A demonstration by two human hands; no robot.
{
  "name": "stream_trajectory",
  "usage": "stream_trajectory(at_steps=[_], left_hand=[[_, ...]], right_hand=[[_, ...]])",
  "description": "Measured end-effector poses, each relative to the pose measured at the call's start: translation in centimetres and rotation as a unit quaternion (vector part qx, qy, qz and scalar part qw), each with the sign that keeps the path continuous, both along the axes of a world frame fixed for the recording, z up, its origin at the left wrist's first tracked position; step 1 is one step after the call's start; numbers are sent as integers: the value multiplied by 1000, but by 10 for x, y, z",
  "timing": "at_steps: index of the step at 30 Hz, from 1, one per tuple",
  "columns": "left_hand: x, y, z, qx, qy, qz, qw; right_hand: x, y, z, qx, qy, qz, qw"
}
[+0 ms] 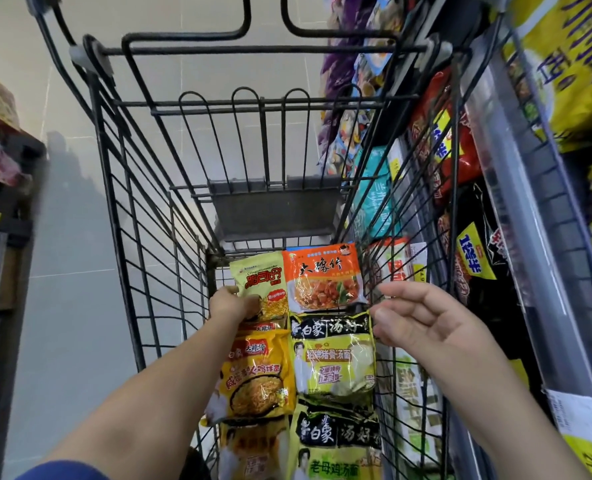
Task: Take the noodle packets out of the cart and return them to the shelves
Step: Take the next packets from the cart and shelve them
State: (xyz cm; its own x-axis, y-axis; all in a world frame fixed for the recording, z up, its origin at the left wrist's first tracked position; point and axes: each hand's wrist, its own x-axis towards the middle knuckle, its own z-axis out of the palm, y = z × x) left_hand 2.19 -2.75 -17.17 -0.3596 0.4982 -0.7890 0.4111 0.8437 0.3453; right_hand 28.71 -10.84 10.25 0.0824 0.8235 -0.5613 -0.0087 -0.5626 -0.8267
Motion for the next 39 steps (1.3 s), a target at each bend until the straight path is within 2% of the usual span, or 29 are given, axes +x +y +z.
stream_trajectory(at_steps=[4,8,12,15,21,25,30,34,39], left_hand=[[1,1,-1,-3,-33,18,999],[4,0,5,49,-12,12,999],[8,2,36,130,15,46,990],[6,1,62,157,30,28,987],[-4,-8,124,174,-36,-9,984],[-11,-12,178,194,-88,-30,977],[-26,-10,230,203,-167,-9,965],[-35,-12,259,192,-218,-9,957],[-45,-19,280,194,-242,-16,951]], right_hand=[[3,-3,-3,-7,-6,-3,1000],[2,-3,-5,-11,-20,5,1000],[1,3,-7,-15,-27,-5,1000],[-5,12,-10,-26,-38,8,999],[-11,30,-33,-57,-75,21,995],[-13,42,-69,-76,-132,11,988],[-21,59,-126,-119,-194,15,974],[-24,66,-177,-169,-288,65,940],[-10,68,-267,-186,-343,72,918]])
